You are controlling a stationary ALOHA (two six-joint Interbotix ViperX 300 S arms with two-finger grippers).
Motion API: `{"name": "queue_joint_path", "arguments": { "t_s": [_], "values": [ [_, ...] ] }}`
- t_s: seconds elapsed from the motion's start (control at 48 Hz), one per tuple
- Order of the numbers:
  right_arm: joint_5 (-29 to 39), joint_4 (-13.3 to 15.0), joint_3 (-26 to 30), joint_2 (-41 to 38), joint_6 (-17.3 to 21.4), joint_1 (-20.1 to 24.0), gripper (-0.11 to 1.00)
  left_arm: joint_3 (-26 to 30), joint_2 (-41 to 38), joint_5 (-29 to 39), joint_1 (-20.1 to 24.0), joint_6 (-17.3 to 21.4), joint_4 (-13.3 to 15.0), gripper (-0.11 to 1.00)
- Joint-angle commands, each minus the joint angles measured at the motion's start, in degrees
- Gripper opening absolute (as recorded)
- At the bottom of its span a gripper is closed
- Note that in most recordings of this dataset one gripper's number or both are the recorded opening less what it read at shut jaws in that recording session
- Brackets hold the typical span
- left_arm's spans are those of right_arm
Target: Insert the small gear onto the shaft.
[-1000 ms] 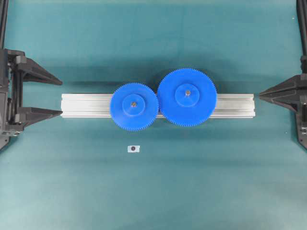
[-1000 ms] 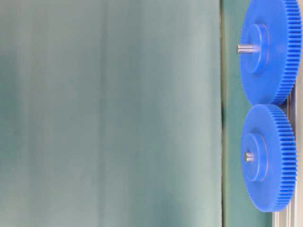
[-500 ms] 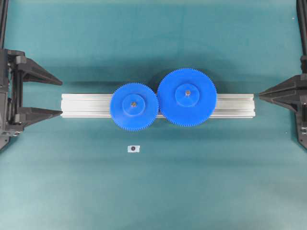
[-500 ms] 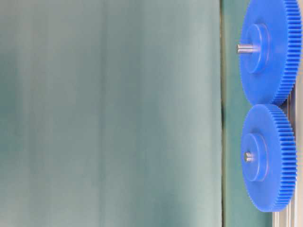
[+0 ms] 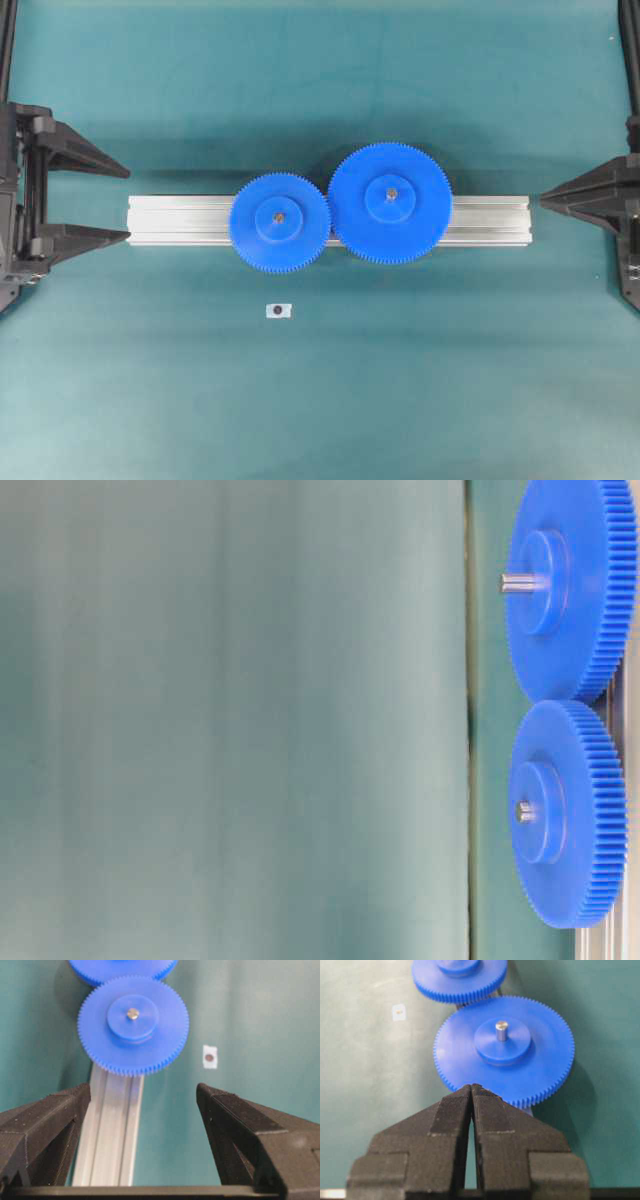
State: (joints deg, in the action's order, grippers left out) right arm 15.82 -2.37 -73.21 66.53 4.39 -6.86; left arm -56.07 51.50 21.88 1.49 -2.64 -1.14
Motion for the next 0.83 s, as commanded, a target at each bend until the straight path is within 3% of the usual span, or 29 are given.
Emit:
{"name": "queue_joint_path", "arguments": {
  "t_s": [0.0, 0.812],
  "values": [
    [-0.6, 0.1, 0.6, -0.4, 0.4, -0.1, 0.08, 0.5, -0.2, -0.4, -0.1, -0.3, 0.0, 0.86],
    [-0.6, 0.1, 0.6, -0.4, 0.4, -0.1, 0.08, -0.4, -0.2, -2.6, -0.7, -1.6, 0.1, 0.86]
  ]
}}
